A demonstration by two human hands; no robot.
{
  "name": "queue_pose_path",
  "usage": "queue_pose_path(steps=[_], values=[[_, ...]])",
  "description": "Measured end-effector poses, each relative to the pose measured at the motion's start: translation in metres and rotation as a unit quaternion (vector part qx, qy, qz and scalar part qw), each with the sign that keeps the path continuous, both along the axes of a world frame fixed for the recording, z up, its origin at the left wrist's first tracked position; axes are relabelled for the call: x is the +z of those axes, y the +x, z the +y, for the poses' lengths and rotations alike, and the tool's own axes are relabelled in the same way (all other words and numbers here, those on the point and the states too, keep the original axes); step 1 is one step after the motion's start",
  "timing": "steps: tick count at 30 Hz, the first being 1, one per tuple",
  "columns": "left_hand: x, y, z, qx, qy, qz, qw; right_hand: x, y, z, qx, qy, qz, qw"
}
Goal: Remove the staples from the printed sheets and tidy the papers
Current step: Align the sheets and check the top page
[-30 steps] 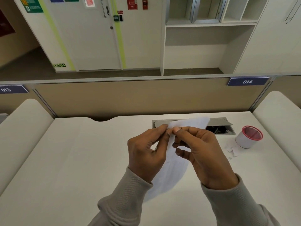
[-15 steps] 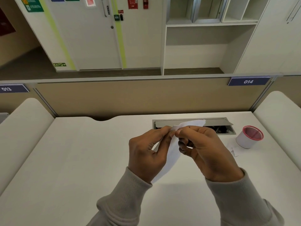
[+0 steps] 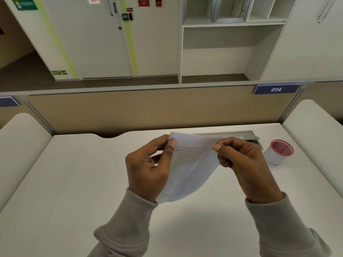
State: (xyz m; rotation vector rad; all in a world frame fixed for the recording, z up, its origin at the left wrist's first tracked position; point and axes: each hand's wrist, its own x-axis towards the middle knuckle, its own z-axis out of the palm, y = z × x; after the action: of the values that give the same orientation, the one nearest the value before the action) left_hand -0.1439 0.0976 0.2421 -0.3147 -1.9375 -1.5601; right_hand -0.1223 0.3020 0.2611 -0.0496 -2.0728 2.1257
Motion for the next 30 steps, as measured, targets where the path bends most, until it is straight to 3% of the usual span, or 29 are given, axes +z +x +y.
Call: queue_pose_path(steps=[5,12,21,30], values=[[0.003,-0.006,-0.005,0.005,0.003,0.004,1.0,-0.044,-0.03,0.072,-0.153,-0.008,-0.025,0.988],[-0.008,-0.013,-0.008,0.02,-0.002,-0.012,1.0,-0.131,-0.061,0.18,-0.334,0.071,-0.162,0.926],[-0.039,-0.033,-0.028,-0.015,-0.027,-0.14,0.99,-0.237,-0.075,0.244,-0.364,0.12,-0.337,0.86],[-0.051,-0.043,-0.024,-0.026,-0.019,-0.132,0.991,-0.267,-0.086,0.255,-0.356,0.18,-0.418,0.816]])
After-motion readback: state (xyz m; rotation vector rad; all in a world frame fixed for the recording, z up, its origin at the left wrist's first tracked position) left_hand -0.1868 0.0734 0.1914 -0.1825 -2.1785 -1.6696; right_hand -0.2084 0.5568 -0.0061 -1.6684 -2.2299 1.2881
